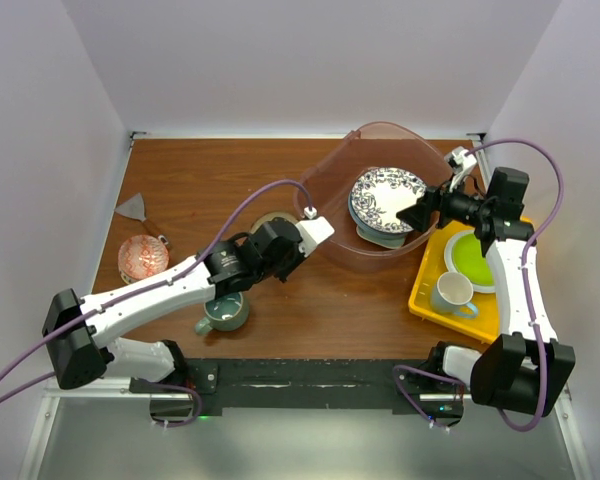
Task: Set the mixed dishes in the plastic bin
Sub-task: Pick up the bowl from the center of the board.
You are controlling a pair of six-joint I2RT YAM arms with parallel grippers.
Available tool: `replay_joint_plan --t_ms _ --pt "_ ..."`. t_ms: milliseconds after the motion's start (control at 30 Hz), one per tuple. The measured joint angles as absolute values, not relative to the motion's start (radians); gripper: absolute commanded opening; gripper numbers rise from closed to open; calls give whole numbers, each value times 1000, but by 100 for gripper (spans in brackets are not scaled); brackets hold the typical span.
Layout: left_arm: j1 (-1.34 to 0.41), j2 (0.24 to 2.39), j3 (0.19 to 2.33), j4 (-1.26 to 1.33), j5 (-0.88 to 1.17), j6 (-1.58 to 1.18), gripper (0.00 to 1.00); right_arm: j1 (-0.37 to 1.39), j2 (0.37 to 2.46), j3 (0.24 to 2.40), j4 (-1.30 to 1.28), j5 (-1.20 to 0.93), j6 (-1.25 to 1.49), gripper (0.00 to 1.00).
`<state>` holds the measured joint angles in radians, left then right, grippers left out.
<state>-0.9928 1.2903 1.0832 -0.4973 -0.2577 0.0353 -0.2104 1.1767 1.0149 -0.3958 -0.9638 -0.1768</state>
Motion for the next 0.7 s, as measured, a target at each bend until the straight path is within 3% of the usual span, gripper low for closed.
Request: replay_joint_plan --t_ms 333,700 --pt "-1005 1290 985 -421 -147 164 0 -178 1195 1017 -412 -994 -213 89" --pt "-1058 1261 877 -360 -75 446 0 170 1375 1271 -629 -866 -361 91"
